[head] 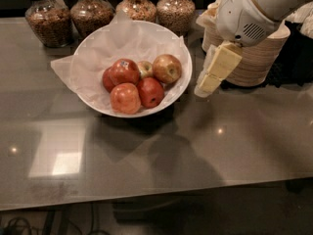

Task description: Pick apple from white bowl

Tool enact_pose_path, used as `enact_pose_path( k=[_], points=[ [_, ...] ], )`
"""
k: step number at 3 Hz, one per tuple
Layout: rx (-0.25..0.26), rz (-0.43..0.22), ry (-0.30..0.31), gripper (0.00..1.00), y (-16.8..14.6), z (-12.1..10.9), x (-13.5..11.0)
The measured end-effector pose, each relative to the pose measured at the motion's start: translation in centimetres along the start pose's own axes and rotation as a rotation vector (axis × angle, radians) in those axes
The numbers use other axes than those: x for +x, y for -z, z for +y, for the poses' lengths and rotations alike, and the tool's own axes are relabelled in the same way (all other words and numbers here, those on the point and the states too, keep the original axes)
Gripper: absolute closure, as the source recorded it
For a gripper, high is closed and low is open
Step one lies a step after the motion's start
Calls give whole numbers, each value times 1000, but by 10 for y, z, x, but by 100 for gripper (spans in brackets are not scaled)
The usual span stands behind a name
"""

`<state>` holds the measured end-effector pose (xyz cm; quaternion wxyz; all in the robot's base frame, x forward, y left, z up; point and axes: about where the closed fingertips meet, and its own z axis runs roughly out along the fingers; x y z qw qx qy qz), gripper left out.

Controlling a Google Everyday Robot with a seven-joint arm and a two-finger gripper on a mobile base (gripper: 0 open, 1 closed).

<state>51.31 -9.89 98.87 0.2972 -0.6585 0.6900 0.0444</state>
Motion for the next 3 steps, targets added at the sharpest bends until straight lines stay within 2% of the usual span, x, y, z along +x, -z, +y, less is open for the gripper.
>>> enact_pose_path(
  k=[1, 2, 3],
  points=[
    [0, -2, 1, 0, 0, 0, -1],
    [0, -2, 1, 0, 0, 0, -1],
    [42, -55, -15, 0, -5, -8, -7]
  ],
)
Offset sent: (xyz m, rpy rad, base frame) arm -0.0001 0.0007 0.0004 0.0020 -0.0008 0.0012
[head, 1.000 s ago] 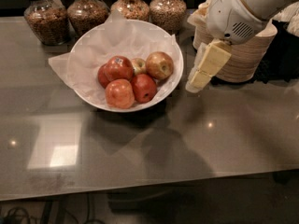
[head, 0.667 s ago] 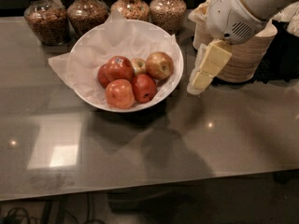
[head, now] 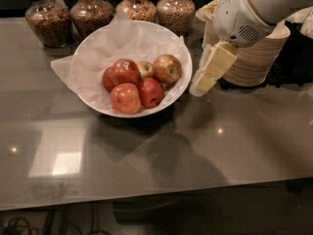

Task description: Pick apple from white bowl

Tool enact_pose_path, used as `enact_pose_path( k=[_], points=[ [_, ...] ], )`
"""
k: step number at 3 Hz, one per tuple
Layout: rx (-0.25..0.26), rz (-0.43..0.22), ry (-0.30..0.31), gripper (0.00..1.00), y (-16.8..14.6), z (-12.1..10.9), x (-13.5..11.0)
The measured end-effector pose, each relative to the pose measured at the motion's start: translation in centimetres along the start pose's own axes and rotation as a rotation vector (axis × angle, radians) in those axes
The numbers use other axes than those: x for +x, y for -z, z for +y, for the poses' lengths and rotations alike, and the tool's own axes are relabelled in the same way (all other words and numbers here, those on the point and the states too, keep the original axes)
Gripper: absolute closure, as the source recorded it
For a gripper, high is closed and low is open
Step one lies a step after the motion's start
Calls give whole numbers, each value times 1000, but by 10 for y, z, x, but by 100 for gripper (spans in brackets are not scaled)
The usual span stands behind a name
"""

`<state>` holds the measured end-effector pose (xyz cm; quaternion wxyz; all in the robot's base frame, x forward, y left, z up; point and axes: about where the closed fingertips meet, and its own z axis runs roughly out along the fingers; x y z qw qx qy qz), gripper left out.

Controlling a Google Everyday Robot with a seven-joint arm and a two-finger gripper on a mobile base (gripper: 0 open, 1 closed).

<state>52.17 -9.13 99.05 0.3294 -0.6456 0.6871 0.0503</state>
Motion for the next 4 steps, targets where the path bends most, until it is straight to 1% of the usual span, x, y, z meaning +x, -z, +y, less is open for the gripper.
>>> enact_pose_path(
  k=[1, 2, 3, 4],
  points=[
    [39, -76, -2, 0, -13, -9, -16],
    [49, -119, -9, 0, -26, -15, -22],
    [40, -138, -5, 0, -36, -21, -15],
    [2, -151, 25, 0, -35, -31, 13]
  ],
)
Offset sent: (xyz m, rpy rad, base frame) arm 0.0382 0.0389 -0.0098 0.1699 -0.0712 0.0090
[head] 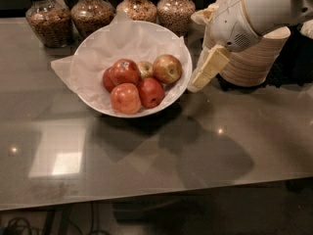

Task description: Pick apple from white bowl

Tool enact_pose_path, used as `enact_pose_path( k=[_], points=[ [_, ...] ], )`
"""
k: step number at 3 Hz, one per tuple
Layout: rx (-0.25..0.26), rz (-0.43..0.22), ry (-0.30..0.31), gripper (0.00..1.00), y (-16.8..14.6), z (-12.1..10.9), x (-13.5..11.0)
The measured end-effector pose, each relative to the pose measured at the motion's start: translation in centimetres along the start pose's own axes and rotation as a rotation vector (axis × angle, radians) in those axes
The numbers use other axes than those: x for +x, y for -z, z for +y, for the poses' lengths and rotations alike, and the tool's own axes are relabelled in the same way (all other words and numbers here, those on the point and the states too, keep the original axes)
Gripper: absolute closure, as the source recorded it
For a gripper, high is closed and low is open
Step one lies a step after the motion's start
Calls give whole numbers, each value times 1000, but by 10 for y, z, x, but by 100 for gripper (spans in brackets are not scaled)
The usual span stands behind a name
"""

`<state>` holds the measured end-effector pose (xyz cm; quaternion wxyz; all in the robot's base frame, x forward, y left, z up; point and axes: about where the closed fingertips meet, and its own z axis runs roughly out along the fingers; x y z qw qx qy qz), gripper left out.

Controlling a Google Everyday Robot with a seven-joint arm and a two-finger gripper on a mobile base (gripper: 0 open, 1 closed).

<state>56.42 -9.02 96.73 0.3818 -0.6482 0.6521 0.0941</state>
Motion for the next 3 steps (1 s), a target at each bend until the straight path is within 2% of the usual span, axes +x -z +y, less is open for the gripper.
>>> enact_pose_path(
  k=[1, 2, 3],
  points=[
    [-33, -20, 22, 0, 3, -11, 19],
    [-61, -51, 39, 0, -17, -22, 4],
    [-53, -58, 34, 0, -19, -22, 3]
  ],
)
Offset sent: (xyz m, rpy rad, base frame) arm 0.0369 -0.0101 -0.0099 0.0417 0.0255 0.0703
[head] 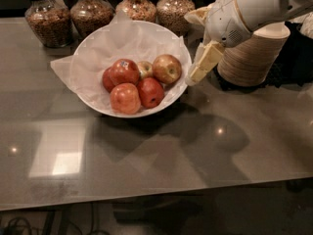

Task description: Pick apple from white bowl

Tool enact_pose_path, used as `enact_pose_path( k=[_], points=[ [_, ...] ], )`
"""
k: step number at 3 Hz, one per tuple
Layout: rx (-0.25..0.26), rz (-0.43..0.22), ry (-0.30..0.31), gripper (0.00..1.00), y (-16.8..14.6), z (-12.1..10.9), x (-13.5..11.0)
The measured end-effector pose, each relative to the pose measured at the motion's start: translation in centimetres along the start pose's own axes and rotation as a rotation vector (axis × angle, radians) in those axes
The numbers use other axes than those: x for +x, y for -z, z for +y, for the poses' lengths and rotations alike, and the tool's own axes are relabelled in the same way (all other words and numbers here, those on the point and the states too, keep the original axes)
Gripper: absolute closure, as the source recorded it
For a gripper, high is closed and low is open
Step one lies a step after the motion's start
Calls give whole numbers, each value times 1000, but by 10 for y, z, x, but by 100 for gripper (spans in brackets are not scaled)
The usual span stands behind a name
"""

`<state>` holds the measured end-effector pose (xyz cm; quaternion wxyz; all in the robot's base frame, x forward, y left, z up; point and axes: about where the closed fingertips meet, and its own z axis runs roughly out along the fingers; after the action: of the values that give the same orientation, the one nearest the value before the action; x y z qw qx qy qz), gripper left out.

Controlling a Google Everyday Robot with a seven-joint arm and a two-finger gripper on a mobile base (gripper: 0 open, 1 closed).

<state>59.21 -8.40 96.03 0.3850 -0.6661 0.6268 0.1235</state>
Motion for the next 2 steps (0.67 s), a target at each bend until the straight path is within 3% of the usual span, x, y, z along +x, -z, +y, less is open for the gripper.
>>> enact_pose_path(
  k=[1, 2],
  points=[
    [-42, -68, 31, 0, -34, 9, -28],
    [-38, -70, 25, 0, -38, 11, -30]
  ],
)
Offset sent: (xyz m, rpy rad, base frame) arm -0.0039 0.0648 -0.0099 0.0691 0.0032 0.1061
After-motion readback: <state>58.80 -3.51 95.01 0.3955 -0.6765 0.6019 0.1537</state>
